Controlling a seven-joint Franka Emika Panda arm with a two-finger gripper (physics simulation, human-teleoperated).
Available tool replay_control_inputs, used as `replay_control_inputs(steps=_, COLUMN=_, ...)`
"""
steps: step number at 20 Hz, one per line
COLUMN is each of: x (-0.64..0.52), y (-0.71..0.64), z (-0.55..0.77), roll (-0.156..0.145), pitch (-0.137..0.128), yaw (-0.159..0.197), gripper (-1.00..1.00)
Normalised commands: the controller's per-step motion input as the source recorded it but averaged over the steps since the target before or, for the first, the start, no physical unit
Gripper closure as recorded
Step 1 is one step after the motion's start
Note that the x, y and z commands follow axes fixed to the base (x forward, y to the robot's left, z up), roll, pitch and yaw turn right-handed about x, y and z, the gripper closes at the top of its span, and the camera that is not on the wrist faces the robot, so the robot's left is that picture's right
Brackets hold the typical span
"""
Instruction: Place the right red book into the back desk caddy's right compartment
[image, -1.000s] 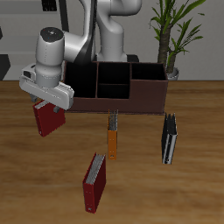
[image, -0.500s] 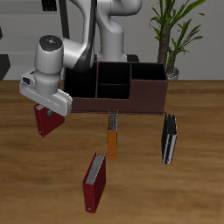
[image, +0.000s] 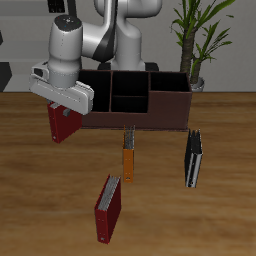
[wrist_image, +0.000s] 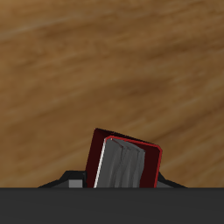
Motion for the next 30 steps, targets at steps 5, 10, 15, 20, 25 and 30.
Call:
replay_control_inputs(steps=5, x=-0.1, y=0.38, z=0.63, roll=-0.015, pitch=-0.044, yaw=0.002, gripper=1.0)
replay_control_inputs(steps=10, x=-0.22, y=0.59, z=0.58, roll=-0.008, pitch=-0.043, yaw=0.061, gripper=1.0)
replay_control_inputs(steps=15, x=-0.26, y=0.65, z=0.48, roll=0.03, pitch=-0.024, yaw=0.052, gripper=1.0)
replay_control_inputs(steps=20, x=-0.21, y=0.6, z=0.29, roll=0.047, pitch=0.006, yaw=0.089, gripper=1.0)
replay_control_inputs(steps=25, x=-0.18, y=0.64, z=0.26, roll=-0.002, pitch=0.001, yaw=0.11, gripper=1.0)
replay_control_inputs(steps=30, x=-0.13, y=0.6, z=0.21, roll=-0.001, pitch=-0.019, yaw=0.083, gripper=1.0)
